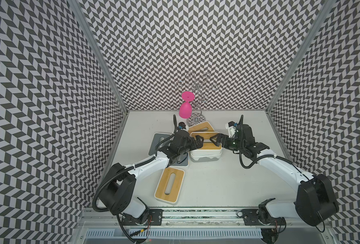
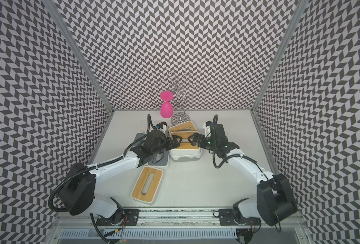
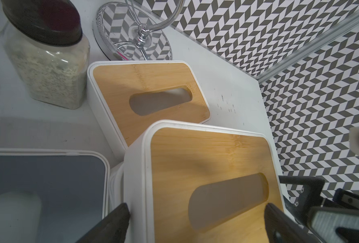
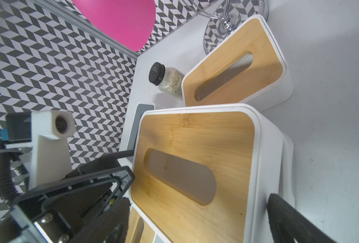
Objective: Stack the tissue boxes
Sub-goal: Place the tissue box at the tissue box.
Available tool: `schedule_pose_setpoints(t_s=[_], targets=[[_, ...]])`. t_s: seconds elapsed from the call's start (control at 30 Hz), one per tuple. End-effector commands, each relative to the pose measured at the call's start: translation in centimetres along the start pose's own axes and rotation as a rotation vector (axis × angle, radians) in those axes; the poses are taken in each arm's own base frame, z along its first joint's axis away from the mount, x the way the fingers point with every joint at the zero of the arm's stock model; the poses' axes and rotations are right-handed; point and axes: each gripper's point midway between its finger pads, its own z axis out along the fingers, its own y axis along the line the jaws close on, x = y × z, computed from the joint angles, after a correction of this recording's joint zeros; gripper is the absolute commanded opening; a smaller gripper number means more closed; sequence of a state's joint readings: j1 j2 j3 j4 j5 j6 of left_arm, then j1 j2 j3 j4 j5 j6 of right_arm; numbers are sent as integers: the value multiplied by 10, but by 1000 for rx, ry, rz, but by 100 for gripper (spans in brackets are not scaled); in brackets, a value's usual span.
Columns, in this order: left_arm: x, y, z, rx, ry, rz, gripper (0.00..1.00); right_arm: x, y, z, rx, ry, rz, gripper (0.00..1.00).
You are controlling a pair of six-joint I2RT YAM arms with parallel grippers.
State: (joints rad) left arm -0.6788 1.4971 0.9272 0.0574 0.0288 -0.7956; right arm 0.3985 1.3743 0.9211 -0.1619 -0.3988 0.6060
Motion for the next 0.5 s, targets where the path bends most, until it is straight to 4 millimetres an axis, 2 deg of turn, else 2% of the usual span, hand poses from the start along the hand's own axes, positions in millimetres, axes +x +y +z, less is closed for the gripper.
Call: schedule_pose_setpoints(t_s=[0.0,0.13,0.3,0.47], targets=[[4,-30,-10,104,-7,-5,99,-13,32,2,-126,-17,-58,99],[6,-34,-7,117,-2,1,99,-17,33,6,-118,-8,-72,99],[5,-32,-3,102,-3,6,99,-12,24,8,-94,9,-63,99],[-3,-29,-7,96,-17,11,100,-16,23,1,-79,-3,-62,99]])
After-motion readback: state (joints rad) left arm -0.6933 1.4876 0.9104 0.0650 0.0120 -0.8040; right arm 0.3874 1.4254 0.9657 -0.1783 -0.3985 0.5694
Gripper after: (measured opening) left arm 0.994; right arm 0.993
